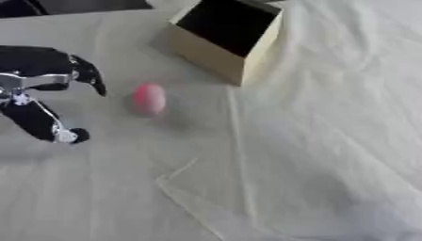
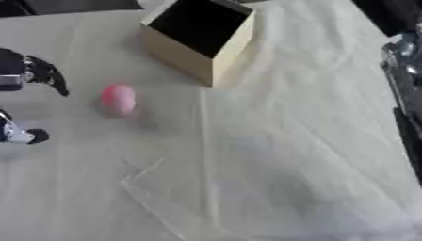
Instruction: Pick up objects on the table and place them in the box.
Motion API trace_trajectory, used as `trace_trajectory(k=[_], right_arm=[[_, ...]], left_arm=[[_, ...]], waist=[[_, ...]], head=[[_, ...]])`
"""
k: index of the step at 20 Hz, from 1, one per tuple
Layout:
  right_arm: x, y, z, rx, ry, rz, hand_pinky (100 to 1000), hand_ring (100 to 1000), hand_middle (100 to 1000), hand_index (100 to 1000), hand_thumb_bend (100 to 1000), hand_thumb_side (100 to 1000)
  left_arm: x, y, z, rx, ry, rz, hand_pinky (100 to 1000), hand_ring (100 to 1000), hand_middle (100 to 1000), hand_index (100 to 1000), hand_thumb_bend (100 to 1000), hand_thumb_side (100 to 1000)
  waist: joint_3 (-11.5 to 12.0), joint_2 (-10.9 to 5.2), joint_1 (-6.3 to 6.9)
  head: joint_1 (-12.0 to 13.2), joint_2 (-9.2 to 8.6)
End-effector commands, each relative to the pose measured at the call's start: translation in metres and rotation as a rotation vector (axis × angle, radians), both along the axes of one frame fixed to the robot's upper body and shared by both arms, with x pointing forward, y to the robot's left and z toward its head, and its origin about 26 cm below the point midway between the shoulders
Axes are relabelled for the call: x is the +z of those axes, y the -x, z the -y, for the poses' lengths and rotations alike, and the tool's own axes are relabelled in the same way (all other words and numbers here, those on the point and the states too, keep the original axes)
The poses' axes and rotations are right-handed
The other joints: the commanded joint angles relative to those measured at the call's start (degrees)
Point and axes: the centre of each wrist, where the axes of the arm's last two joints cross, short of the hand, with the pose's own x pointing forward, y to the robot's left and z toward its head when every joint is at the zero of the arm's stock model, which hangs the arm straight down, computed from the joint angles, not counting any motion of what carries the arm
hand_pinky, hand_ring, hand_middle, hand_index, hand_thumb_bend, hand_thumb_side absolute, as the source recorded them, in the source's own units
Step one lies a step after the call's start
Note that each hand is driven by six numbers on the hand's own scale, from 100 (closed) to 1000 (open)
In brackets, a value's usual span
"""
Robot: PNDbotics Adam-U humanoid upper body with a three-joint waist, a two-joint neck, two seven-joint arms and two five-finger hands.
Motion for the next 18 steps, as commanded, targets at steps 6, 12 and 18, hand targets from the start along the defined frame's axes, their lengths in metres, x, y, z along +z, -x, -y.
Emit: trace_trajectory(k=[6, 12, 18], right_arm=[[0.006, 0.003, 0.001, 0.007, 0.002, 0.017, 796, 655, 599, 772, 100, 783], [0.006, 0.003, 0.002, 0.006, -0.005, 0.012, 796, 653, 596, 771, 100, 785], [0.005, 0.003, 0.002, 0.008, -0.01, 0.008, 796, 650, 593, 770, 100, 787]], left_arm=[[0.001, -0.013, 0.004, -0.003, 0.088, -0.024, 766, 857, 839, 864, 374, 233], [0.0, -0.02, 0.006, 0.009, 0.101, -0.061, 768, 859, 844, 864, 354, 263], [-0.007, -0.029, 0.008, 0.018, 0.065, -0.063, 768, 863, 848, 860, 356, 247]], waist=[[-0.5, -0.63, 0.04], [-0.8, -0.39, 0.31], [-1.1, -0.2, 0.33]], head=[[0.0, -0.28], [0.0, -0.29], [0.3, -0.26]])
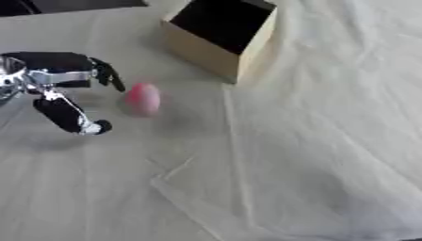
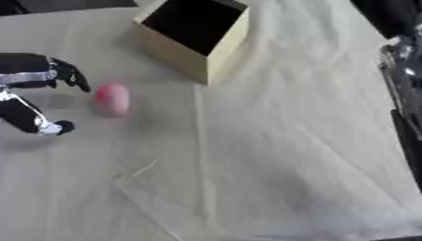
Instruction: Pick up objects on the table and place them in the box.
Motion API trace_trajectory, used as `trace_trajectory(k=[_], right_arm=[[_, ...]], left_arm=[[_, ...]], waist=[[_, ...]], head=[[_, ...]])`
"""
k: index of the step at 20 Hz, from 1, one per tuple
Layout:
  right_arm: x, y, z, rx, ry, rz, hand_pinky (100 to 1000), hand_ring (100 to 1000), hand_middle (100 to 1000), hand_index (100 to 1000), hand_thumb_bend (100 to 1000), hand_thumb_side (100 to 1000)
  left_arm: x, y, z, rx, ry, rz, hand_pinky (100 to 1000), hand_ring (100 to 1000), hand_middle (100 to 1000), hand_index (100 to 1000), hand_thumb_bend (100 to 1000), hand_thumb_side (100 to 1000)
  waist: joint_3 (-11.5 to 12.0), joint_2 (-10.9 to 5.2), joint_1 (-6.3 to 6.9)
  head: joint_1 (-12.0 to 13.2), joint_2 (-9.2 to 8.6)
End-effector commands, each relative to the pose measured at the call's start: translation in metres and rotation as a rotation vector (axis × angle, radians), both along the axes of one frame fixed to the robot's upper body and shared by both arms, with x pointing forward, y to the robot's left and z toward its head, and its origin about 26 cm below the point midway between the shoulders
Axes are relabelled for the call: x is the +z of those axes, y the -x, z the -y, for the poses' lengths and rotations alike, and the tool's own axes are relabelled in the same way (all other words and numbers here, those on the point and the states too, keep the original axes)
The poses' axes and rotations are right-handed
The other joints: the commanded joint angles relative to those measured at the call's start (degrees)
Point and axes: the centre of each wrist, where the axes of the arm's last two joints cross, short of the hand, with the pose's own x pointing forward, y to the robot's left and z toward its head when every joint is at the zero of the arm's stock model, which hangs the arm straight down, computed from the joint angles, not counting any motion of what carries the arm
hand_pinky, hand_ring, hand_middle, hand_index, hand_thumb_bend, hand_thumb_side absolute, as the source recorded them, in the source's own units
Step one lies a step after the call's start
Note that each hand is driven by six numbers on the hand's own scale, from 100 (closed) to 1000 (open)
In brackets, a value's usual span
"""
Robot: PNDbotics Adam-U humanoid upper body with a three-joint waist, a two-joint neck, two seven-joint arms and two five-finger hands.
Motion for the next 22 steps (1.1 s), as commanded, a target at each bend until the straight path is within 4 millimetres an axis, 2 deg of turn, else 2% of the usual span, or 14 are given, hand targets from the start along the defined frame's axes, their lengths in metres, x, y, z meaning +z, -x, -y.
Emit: trace_trajectory(k=[1, 7, 11, 14, 17, 20, 22], right_arm=[[0.006, 0.003, 0.003, -0.003, -0.004, 0.019, 796, 649, 593, 770, 100, 788], [0.006, 0.003, 0.003, -0.001, -0.01, 0.018, 796, 648, 592, 770, 100, 789], [0.006, 0.003, 0.002, 0.002, -0.011, 0.018, 797, 646, 590, 769, 100, 785], [0.007, 0.003, 0.003, -0.002, -0.005, 0.019, 797, 646, 590, 770, 100, 786], [0.007, 0.003, 0.004, -0.004, -0.003, 0.019, 797, 645, 588, 770, 100, 786], [0.007, 0.003, 0.003, 0.0, -0.003, 0.018, 797, 646, 588, 770, 100, 788], [0.008, 0.003, 0.002, 0.006, -0.002, 0.018, 798, 646, 588, 770, 100, 787]], left_arm=[[0.007, -0.004, 0.0, 0.002, -0.014, 0.03, 767, 861, 848, 861, 350, 249], [0.001, -0.011, 0.005, 0.002, 0.002, 0.032, 757, 853, 834, 855, 316, 244], [0.002, -0.011, 0.007, -0.007, -0.011, 0.093, 752, 850, 832, 853, 324, 219], [0.017, 0.001, 0.009, -0.03, 0.008, 0.185, 747, 838, 808, 845, 292, 217], [0.042, 0.022, 0.01, -0.053, 0.059, 0.264, 738, 821, 803, 845, 258, 220], [0.06, 0.037, 0.012, -0.055, 0.092, 0.31, 743, 826, 809, 851, 272, 223], [0.061, 0.034, 0.015, -0.037, 0.09, 0.307, 758, 845, 825, 856, 309, 240]], waist=[[-0.2, -0.9, -0.09], [-0.4, -0.68, -0.23], [-0.4, -0.52, -0.34], [-0.5, -0.37, -0.52], [-0.4, -0.3, -0.6], [-0.3, -0.26, -0.62], [-0.3, -0.24, -0.71]], head=[[0.2, -0.28], [0.3, -0.43], [0.2, -0.63], [-0.4, -0.74], [-0.8, -0.79], [-0.9, -0.86], [-0.7, -0.86]])
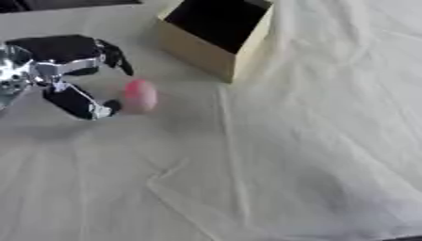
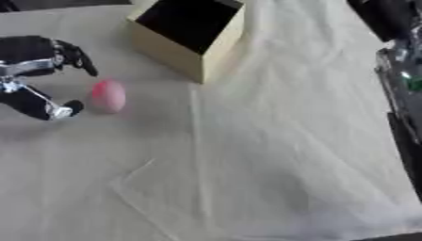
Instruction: Pick up objects on the table and place them in the box.
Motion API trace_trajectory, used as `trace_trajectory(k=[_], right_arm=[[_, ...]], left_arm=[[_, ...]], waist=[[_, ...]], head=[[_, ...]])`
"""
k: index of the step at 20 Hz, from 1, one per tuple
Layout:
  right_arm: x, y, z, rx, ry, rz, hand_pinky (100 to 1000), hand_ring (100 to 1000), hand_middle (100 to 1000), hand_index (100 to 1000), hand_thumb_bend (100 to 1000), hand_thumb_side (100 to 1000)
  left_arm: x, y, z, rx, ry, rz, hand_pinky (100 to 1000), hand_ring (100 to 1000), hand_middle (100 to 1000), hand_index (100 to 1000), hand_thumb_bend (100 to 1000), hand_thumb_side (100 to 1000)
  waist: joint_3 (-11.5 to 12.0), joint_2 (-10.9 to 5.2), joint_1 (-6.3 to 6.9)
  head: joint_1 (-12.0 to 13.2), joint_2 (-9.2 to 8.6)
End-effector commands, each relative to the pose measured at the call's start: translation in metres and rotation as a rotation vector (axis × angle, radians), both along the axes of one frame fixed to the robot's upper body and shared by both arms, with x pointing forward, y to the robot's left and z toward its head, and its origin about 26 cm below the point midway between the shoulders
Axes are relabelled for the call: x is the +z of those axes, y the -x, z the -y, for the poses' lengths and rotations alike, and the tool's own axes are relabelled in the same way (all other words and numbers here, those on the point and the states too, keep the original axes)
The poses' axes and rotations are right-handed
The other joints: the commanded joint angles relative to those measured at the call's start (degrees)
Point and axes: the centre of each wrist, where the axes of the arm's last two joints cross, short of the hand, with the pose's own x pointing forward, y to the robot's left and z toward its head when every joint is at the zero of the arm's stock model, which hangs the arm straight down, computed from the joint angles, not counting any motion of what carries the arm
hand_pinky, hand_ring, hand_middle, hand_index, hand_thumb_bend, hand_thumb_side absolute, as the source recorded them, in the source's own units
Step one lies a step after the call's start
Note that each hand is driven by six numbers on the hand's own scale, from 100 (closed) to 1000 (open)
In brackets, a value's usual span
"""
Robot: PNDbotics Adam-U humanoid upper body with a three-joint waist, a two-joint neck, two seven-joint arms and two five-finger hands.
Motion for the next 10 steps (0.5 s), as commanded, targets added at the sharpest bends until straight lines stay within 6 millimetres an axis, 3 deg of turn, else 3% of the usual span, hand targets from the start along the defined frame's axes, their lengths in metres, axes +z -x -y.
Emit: trace_trajectory(k=[1, 10], right_arm=[[0.01, 0.003, 0.001, 0.005, 0.008, 0.031, 798, 646, 588, 770, 100, 787], [0.011, 0.003, -0.001, 0.016, 0.007, 0.03, 798, 644, 586, 769, 100, 789]], left_arm=[[0.016, 0.0, -0.002, 0.036, -0.002, 0.035, 770, 856, 830, 859, 347, 257], [-0.011, -0.05, 0.01, 0.065, -0.074, -0.072, 795, 881, 849, 871, 452, 334]], waist=[[-0.1, -0.94, -0.3], [-0.4, -0.6, -0.45]], head=[[0.2, -0.33], [0.7, 0.02]])
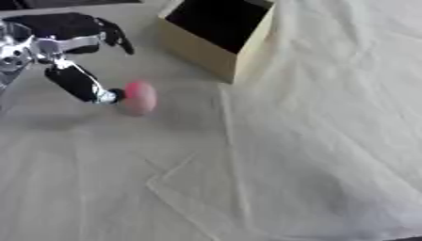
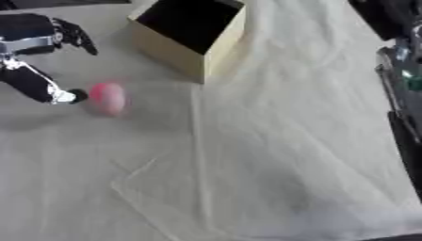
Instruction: Pick up objects on the table and place them in the box.
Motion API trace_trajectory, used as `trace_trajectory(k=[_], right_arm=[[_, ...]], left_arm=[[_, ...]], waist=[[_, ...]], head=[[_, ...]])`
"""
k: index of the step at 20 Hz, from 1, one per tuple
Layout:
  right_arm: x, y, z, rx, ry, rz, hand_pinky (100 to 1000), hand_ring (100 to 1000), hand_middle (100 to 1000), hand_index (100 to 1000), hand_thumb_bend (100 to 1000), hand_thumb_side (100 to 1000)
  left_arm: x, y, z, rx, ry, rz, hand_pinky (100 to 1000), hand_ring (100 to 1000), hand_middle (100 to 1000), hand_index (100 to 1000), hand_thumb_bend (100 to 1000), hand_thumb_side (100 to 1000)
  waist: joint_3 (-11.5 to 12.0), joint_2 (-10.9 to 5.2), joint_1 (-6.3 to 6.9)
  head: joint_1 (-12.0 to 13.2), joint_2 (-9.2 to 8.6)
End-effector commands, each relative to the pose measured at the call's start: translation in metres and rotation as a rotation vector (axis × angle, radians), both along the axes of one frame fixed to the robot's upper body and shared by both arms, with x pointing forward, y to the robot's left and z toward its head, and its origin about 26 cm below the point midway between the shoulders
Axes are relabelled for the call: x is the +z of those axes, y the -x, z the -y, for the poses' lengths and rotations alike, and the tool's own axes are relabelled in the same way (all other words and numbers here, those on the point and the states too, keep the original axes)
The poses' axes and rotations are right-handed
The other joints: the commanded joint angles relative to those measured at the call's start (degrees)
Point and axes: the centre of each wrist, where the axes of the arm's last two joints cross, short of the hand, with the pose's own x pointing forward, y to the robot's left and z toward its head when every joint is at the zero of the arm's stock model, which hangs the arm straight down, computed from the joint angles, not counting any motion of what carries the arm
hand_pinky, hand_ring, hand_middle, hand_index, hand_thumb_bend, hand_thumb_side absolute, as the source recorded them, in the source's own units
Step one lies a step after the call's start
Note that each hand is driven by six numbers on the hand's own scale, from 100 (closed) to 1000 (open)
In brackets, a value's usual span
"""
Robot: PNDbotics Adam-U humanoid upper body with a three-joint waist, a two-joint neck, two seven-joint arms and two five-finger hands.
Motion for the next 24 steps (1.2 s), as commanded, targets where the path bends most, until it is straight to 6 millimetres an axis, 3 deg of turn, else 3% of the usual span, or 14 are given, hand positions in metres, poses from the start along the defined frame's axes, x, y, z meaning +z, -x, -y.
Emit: trace_trajectory(k=[1, 8, 16, 19, 20, 21, 22, 24], right_arm=[[0.008, 0.003, 0.0, 0.009, 0.005, 0.025, 798, 644, 586, 769, 100, 790], [0.008, 0.003, 0.0, 0.011, -0.001, 0.024, 798, 644, 585, 769, 100, 791], [0.007, 0.003, 0.0, 0.012, -0.008, 0.021, 798, 643, 582, 769, 100, 793], [0.007, 0.003, 0.0, 0.012, -0.01, 0.018, 798, 643, 582, 770, 100, 794], [0.007, 0.003, 0.0, 0.012, -0.01, 0.018, 799, 643, 583, 770, 100, 795], [0.007, 0.003, 0.0, 0.012, -0.01, 0.017, 799, 643, 583, 770, 100, 795], [0.007, 0.003, 0.0, 0.01, -0.009, 0.016, 799, 643, 582, 770, 100, 795], [0.006, 0.003, 0.001, 0.007, -0.009, 0.014, 799, 643, 582, 770, 100, 796]], left_arm=[[0.002, -0.01, 0.001, 0.0, -0.021, 0.0, 795, 882, 851, 872, 456, 342], [-0.012, -0.024, 0.006, -0.01, -0.056, -0.048, 795, 887, 855, 873, 473, 360], [-0.023, -0.03, 0.01, -0.025, -0.034, -0.04, 738, 840, 815, 859, 381, 312], [-0.026, -0.03, 0.013, -0.037, 0.001, -0.029, 662, 772, 748, 826, 285, 273], [-0.026, -0.03, 0.013, -0.04, 0.012, -0.027, 616, 736, 714, 798, 193, 231], [-0.026, -0.029, 0.013, -0.042, 0.024, -0.024, 616, 736, 714, 798, 193, 231], [-0.024, -0.028, 0.013, -0.045, 0.039, -0.021, 573, 692, 688, 767, 100, 172], [-0.019, -0.025, 0.013, -0.052, 0.069, -0.019, 536, 648, 671, 749, 100, 136]], waist=[[-0.1, -0.93, 0.01], [-0.4, -0.87, 0.24], [-0.7, -0.77, 0.21], [-0.7, -0.71, 0.18], [-0.8, -0.7, 0.16], [-0.8, -0.71, 0.15], [-0.8, -0.72, 0.15], [-0.7, -0.76, 0.16]], head=[[0.2, 0.05], [0.5, 0.24], [0.6, 0.09], [0.6, 0.0], [0.6, 0.02], [0.6, 0.05], [0.6, 0.06], [0.5, 0.08]])
